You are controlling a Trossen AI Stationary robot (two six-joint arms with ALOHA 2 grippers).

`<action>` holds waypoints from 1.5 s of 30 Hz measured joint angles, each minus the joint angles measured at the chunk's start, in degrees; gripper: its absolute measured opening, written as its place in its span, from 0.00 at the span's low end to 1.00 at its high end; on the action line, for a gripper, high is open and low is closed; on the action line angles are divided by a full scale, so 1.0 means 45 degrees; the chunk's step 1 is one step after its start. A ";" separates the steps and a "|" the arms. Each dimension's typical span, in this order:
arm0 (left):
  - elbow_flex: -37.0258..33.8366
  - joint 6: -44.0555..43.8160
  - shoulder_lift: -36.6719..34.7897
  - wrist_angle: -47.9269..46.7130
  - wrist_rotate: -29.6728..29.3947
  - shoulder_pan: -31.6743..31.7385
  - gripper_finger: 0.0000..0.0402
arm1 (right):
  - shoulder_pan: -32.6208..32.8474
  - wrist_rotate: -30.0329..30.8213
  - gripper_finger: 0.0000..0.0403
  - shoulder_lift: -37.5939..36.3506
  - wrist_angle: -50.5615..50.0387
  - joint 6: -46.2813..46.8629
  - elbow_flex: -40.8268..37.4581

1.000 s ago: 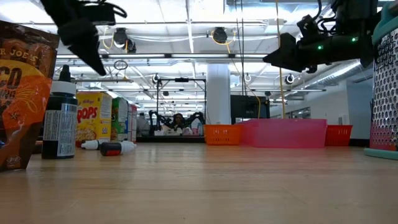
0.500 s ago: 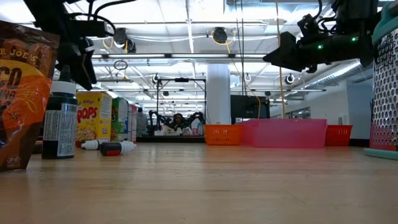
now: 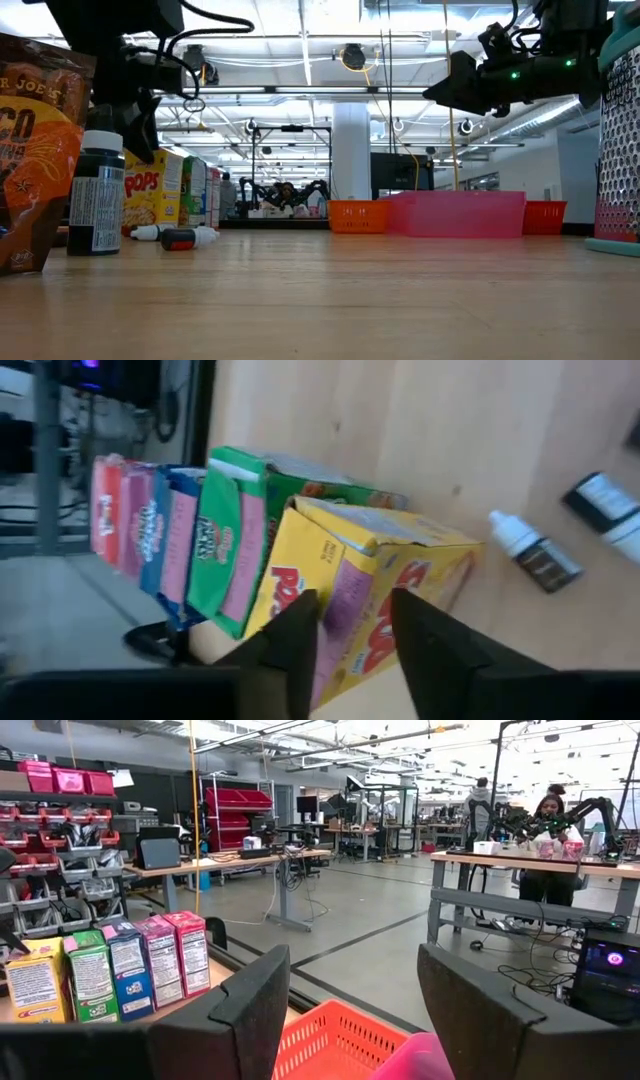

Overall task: Pick & Place Kitchen Items
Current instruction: Put the yellow cereal box into the pink bin

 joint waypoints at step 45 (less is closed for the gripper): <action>0.4396 0.5410 0.0806 0.3906 -0.0997 0.0235 0.00 | -0.0010 -0.2039 0.53 0.0000 0.0195 0.0524 0.0006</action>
